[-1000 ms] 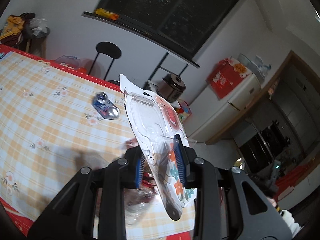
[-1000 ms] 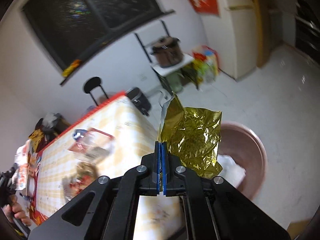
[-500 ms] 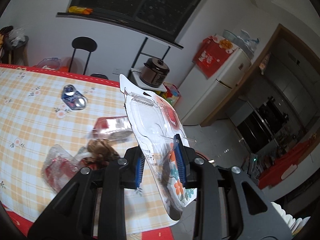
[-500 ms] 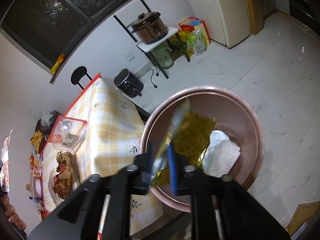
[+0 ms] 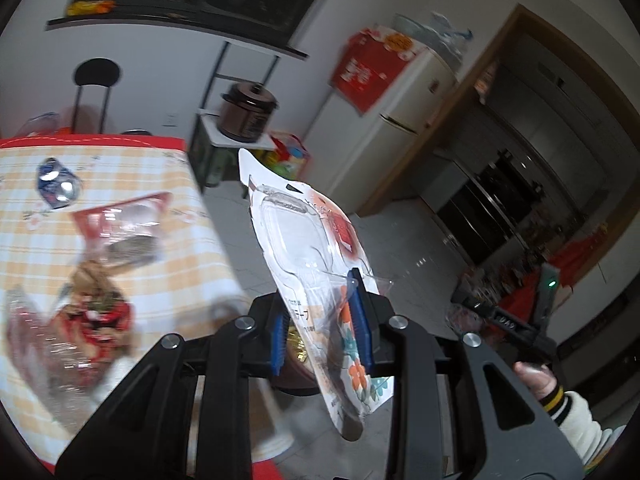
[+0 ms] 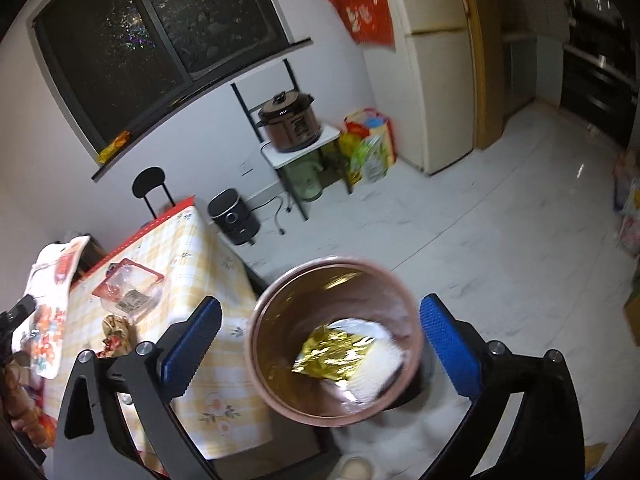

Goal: Collect trash
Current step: 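Move the clear plastic tray over the bin and open the left tool, then bring the left tool back over the table toward the remaining trash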

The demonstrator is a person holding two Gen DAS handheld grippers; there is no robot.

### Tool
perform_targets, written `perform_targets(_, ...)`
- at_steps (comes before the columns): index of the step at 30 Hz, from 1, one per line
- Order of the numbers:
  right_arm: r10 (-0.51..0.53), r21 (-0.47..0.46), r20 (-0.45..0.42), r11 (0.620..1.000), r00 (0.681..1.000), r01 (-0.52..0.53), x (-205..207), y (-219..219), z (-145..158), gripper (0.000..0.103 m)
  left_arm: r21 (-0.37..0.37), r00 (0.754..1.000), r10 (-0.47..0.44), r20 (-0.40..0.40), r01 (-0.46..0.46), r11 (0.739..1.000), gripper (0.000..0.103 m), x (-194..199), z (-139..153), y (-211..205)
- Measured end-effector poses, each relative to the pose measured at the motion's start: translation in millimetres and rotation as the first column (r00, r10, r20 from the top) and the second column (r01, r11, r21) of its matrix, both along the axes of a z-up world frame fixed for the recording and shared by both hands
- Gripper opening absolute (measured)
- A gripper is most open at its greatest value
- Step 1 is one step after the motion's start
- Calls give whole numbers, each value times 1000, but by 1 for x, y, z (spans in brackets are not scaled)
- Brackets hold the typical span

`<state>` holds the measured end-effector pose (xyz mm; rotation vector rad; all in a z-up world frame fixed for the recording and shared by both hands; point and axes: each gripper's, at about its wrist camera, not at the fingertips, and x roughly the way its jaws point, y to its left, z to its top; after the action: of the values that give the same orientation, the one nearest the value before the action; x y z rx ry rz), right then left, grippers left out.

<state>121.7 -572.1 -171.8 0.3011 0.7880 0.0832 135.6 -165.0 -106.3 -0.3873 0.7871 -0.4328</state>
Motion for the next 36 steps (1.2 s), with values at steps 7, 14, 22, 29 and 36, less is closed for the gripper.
perform_targets(7,-70,-19,23,997,997,70,-33,-40,15,98,33,992,-120,-39,121,992,30,26,-26,-69)
perform_targets(14,-183,-37,-11,982,983,183,-73,-80,5,98,100,974,-200,-102,210,973,31,57,-56,-124)
perform_targets(22,-293,-16,-40,956,955,292,-109,-114,-10,98,143,942,-303,-143,323,936,61,90,-83,-179)
perform_targets(29,-307,-14,-32,952,951,307,-114,-116,-10,98,148,962,-247,-120,263,953,91,95,-79,-178)
perform_targets(36,-225,6,8,974,974,225,-94,-88,0,98,206,991,-129,-35,133,969,95,65,-52,-117)
